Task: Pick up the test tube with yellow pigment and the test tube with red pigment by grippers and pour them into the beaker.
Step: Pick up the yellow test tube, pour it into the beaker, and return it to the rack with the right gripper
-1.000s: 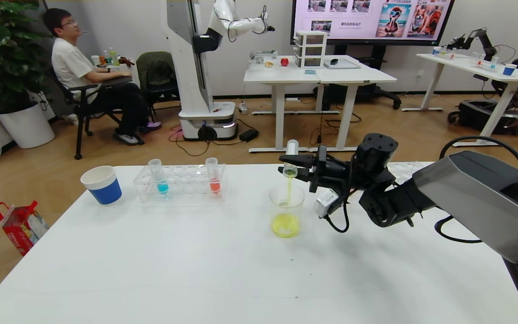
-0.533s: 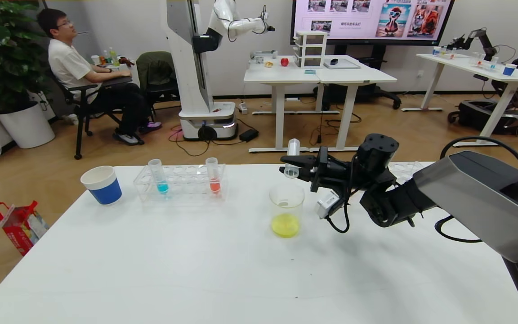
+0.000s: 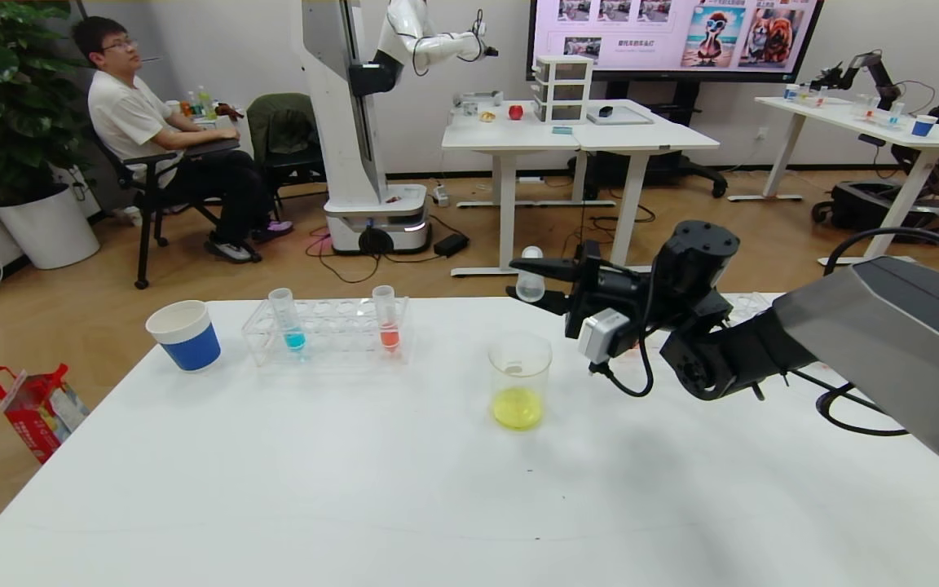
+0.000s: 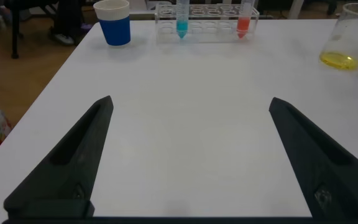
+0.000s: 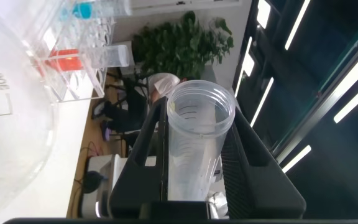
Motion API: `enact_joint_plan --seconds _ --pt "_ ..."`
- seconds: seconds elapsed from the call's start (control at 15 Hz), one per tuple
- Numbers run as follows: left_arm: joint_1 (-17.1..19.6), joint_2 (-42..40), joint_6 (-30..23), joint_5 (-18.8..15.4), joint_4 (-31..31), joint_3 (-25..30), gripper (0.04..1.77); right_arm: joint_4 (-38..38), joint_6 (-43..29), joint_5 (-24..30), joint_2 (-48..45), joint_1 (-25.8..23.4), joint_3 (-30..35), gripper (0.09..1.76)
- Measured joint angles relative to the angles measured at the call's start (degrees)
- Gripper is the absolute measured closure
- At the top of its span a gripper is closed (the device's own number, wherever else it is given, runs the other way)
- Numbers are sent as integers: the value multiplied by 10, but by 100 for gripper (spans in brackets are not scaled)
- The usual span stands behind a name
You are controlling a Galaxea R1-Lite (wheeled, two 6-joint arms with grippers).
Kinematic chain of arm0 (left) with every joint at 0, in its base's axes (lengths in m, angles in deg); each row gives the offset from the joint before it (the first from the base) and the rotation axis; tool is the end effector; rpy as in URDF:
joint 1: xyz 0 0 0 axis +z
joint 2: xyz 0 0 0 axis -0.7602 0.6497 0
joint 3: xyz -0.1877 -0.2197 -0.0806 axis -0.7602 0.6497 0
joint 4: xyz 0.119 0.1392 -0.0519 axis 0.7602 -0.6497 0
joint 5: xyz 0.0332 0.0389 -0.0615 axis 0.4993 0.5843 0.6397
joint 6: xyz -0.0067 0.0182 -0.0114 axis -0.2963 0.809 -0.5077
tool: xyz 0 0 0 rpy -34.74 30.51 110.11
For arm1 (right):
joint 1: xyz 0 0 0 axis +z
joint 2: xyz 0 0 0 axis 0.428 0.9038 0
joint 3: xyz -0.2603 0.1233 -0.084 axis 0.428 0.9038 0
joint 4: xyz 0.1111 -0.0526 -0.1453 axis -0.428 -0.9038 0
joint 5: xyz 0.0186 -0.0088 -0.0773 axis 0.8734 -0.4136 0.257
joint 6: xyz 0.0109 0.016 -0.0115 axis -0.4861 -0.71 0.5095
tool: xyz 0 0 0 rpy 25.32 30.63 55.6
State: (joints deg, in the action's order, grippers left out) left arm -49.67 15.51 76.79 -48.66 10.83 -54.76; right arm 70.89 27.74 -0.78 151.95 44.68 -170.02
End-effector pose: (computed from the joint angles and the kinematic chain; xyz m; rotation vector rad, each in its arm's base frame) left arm -0.0229 0.0001 0.0750 -0.0001 0.0027 -0.0033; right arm 0.4335 0.1723 0.1316 -1.1744 -1.0827 0.9748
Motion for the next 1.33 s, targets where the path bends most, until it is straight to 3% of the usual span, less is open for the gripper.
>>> enact_joint_plan --seconds 0.2,0.33,0.47,0.6,0.73,1.0,1.13,1.33 --pt "0 0 0 0 0 0 6 12 -114 -47 -39 -3 6 135" --pt "0 0 0 0 0 0 6 67 -206 -97 -56 0 40 135" --pt "0 0 0 0 0 0 6 173 -342 -179 -67 6 92 135" --pt "0 0 0 0 0 0 6 198 -441 -298 -78 21 148 135" --pt "0 0 0 0 0 0 6 204 -525 -374 -92 30 190 135" --pt "0 0 0 0 0 0 6 161 -644 -477 -129 30 284 135" --pt "0 0 0 0 0 0 6 113 -690 -498 -153 24 319 135" --pt "0 0 0 0 0 0 6 30 -702 -522 -195 4 348 135"
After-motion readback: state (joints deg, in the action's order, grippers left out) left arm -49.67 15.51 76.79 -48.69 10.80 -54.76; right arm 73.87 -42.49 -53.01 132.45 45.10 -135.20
